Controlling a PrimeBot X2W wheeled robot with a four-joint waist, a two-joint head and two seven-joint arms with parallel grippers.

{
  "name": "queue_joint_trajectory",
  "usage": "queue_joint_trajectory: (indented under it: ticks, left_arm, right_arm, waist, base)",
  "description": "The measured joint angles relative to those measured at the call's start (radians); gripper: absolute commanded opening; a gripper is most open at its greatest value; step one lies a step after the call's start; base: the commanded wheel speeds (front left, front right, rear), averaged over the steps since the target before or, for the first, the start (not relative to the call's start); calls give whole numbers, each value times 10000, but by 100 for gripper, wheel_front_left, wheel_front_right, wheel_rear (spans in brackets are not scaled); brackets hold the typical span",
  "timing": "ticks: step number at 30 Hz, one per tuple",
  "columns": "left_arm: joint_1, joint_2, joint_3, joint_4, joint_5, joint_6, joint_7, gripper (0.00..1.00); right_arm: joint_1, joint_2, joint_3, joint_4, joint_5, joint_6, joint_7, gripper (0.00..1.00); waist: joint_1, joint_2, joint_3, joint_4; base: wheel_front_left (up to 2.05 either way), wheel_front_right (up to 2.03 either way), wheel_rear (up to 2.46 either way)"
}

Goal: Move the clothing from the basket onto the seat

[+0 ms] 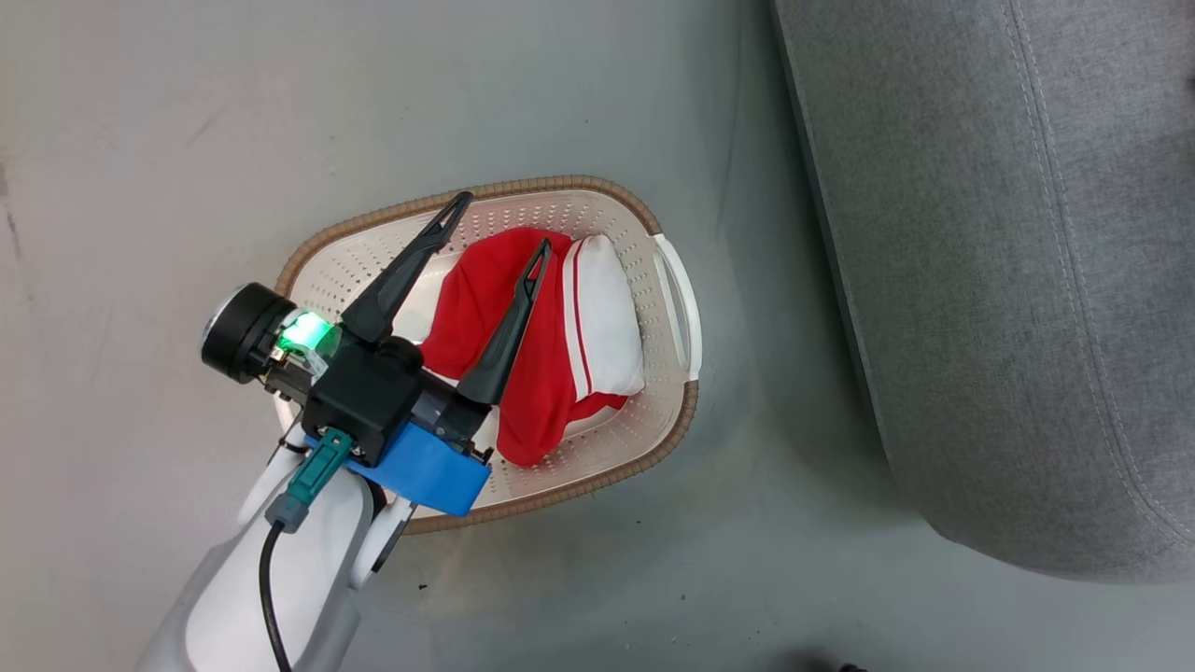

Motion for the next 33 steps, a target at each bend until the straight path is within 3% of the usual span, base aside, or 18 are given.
queue_joint_trajectory:
  ticks: [17,25,33]
  left_arm:
    - [52,-533,42,284,-219,0,0,100]
    - [660,-1016,351,600,-454,0,0,100]
    - [1577,-1522,855,1154,-690,0,0,100]
  right_arm:
    - [146,-399,545,581,73,0,-44,100]
    - [1114,-453,1080,556,-178,0,-58,100]
    - [2793,-56,1501,-546,-1049,0,-144,100]
  waist:
    - [0,0,-776,345]
    - [-1,1,-1887,646]
    - [-2,1,-3389,983]
  base:
    - [0,0,0]
    - [0,0,0]
    - [0,0,0]
